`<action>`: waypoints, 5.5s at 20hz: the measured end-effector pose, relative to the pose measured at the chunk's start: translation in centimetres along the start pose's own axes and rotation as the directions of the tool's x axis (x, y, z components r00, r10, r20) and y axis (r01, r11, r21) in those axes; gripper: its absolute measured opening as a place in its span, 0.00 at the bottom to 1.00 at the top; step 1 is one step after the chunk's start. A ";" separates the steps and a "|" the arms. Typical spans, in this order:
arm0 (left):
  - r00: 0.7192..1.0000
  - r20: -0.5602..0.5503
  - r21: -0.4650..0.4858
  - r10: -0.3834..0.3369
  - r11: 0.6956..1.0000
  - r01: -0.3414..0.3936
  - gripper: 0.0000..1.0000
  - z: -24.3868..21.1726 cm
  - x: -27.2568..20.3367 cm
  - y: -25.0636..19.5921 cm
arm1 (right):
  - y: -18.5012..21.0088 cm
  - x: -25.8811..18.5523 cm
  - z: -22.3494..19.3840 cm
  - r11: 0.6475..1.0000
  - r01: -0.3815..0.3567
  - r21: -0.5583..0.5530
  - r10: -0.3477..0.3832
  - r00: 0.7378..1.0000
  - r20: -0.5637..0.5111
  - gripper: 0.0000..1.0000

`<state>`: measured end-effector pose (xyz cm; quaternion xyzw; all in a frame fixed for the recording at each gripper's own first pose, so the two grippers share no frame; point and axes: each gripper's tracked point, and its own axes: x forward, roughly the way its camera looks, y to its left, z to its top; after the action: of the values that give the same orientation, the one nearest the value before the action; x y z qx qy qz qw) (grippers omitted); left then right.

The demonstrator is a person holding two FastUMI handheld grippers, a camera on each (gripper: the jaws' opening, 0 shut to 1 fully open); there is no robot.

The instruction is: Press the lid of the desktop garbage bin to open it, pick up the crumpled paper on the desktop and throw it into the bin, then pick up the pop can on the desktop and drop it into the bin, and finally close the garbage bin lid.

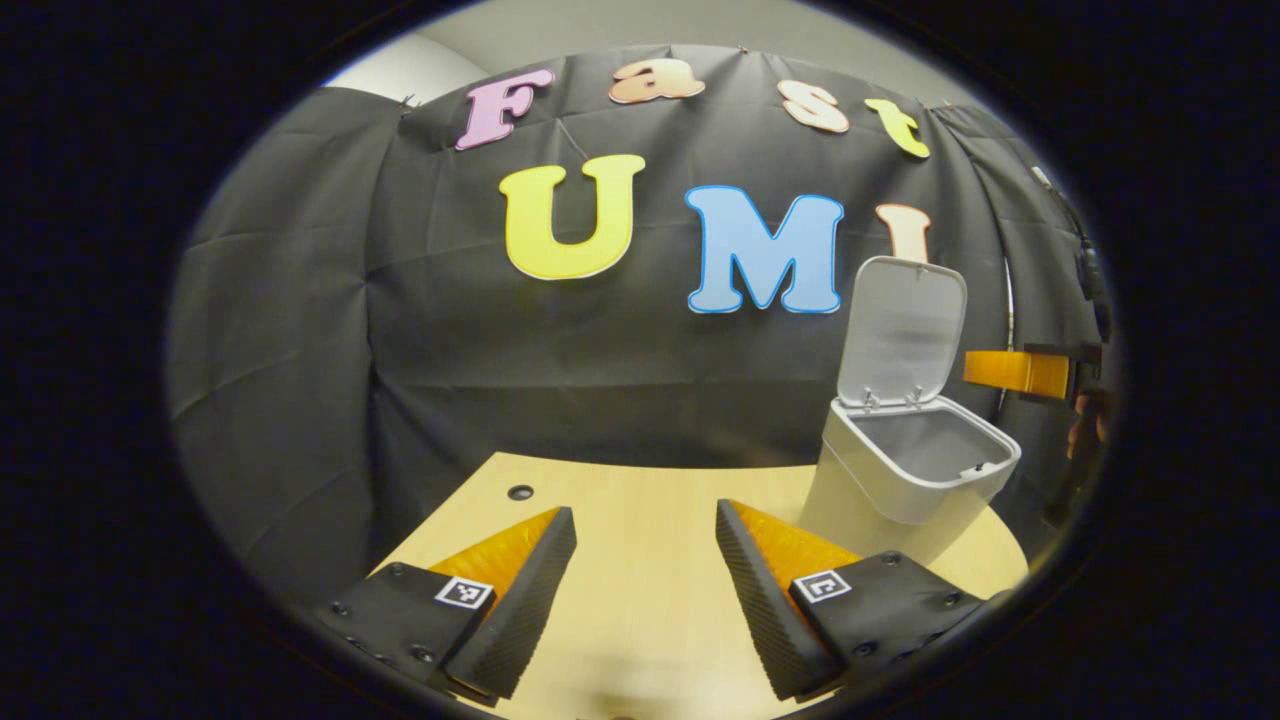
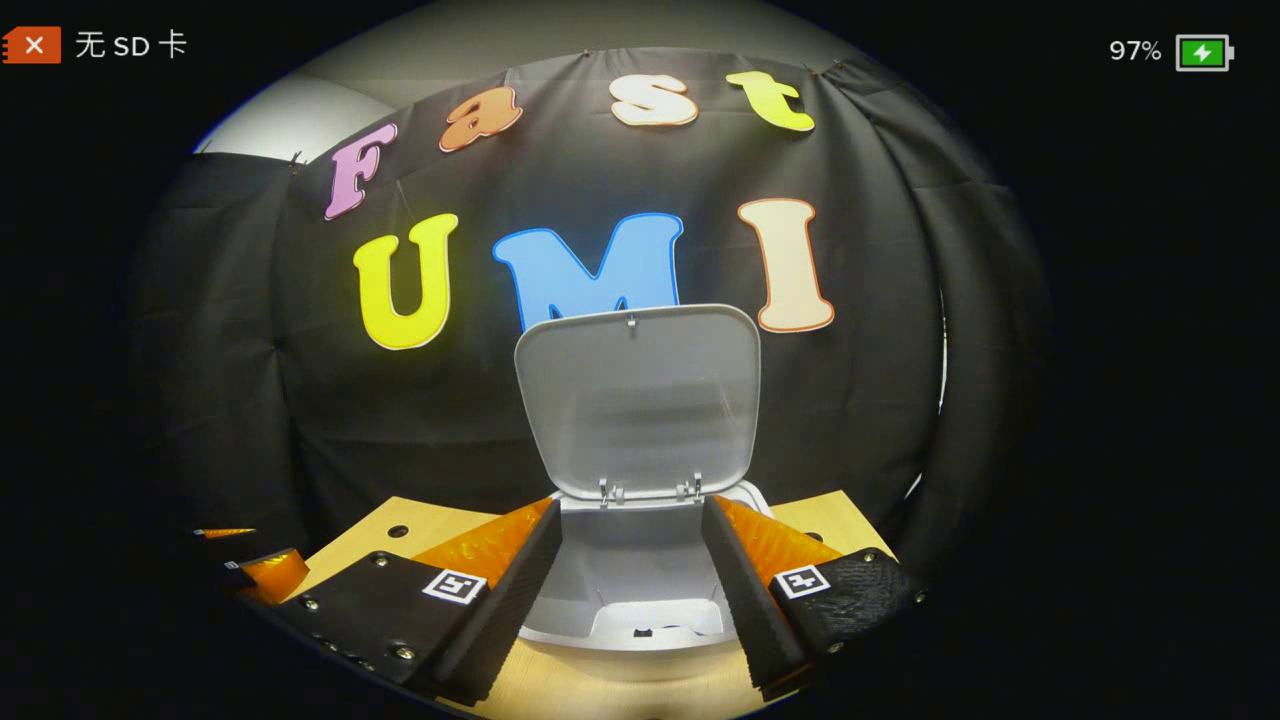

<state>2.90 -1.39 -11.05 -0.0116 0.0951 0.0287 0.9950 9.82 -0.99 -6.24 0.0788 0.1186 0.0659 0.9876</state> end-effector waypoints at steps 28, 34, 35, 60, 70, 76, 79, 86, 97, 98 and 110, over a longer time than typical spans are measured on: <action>0.998 -0.033 -0.022 0.046 0.999 -0.047 0.96 -0.7 1.8 2.5 | 0.3 8.5 12.9 0.995 0.054 -0.081 -0.034 0.971 0.235 0.89; 0.997 -0.037 -0.027 0.061 0.998 -0.062 0.94 -0.8 1.9 3.2 | -0.2 8.8 12.5 0.994 0.065 -0.083 -0.046 0.975 0.215 0.89; 0.998 -0.036 -0.028 0.060 0.998 -0.061 0.93 -0.7 1.9 3.2 | -0.3 8.6 12.3 0.994 0.065 -0.085 -0.045 0.976 0.212 0.89; 0.999 -0.008 -0.025 -0.042 0.999 0.042 0.94 0.1 0.1 -1.6 | -0.8 0.2 -2.5 0.996 0.048 -0.079 -0.050 0.998 -0.030 0.90; 0.999 -0.013 -0.032 -0.029 0.999 0.029 0.96 -0.1 -0.4 -1.2 | -1.0 0.2 -7.0 0.994 0.046 -0.102 -0.059 0.991 -0.122 0.98; 0.999 -0.027 -0.044 -0.034 0.999 0.033 0.94 -0.8 -0.4 -1.6 | -1.2 0.3 -7.1 0.993 0.047 -0.110 -0.059 0.992 -0.111 0.98; 0.999 -0.028 -0.044 -0.039 0.998 0.038 0.96 -1.0 -0.5 -2.0 | -1.1 0.2 -7.3 0.994 0.050 -0.102 -0.059 0.994 -0.094 0.98; 0.999 -0.032 -0.038 -0.042 0.998 0.040 0.96 -1.5 -0.9 -2.1 | -1.2 0.1 -7.5 0.993 0.065 -0.099 -0.068 0.997 -0.031 0.98; 0.997 -0.052 -0.027 -0.050 0.998 0.048 0.94 -2.7 -1.4 -2.8 | -1.1 -0.1 -8.1 0.996 0.055 -0.069 -0.055 0.999 0.002 0.98; 0.997 -0.052 -0.027 -0.051 0.998 0.050 0.94 -2.8 -1.4 -2.9 | -1.1 -0.1 -8.0 0.996 0.055 -0.075 -0.055 0.998 0.005 0.98; 0.995 -0.072 -0.004 -0.076 0.997 0.076 0.94 -3.8 -1.4 -4.0 | -0.9 -0.1 -7.9 0.996 0.032 -0.081 -0.034 0.999 -0.033 0.98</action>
<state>1.02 -5.59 -14.41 -0.0168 0.1303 -0.0094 0.9913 7.86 -0.74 -13.97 0.0359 0.1339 0.0555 0.9888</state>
